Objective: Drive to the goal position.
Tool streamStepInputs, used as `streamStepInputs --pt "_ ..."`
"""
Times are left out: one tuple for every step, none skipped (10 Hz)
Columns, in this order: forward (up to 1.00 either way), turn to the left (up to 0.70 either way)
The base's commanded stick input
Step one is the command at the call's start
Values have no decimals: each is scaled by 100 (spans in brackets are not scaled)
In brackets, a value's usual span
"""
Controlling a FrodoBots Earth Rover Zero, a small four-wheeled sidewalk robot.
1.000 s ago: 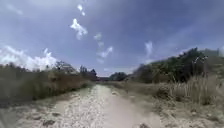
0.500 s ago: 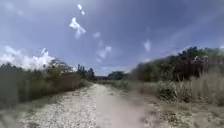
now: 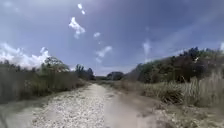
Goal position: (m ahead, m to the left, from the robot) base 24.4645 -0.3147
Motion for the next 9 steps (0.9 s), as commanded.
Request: streamStepInputs --pt "85 4" --pt "85 4" --pt "85 4" --pt "85 4" --pt "85 4" --pt "85 4" --pt "85 4" --pt "85 8" --pt "85 16"
